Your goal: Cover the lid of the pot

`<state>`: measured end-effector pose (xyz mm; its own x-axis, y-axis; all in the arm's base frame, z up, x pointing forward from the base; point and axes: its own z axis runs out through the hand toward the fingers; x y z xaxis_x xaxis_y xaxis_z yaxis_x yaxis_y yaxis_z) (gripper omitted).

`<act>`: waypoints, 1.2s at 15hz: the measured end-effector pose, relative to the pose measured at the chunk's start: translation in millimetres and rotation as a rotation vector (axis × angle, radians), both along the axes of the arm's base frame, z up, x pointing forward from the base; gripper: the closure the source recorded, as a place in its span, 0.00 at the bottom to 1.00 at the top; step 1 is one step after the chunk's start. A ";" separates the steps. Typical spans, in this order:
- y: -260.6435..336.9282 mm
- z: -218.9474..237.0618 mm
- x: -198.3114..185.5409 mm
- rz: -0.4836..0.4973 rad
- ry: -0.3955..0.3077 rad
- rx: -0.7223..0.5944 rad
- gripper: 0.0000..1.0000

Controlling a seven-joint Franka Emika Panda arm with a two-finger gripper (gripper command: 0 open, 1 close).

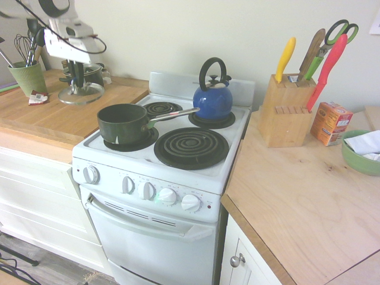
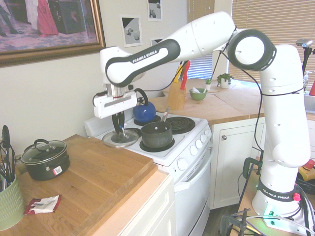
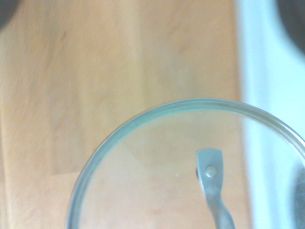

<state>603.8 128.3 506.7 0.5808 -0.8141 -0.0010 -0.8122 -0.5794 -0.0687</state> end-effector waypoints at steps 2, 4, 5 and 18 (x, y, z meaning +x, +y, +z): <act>-36.0 11.3 4.7 -0.041 -0.008 -0.001 1.00; -72.6 9.7 11.7 -0.083 -0.002 -0.004 1.00; -89.9 7.3 14.1 -0.103 0.002 -0.006 1.00; -179.8 -27.4 -60.2 -0.099 0.027 0.000 1.00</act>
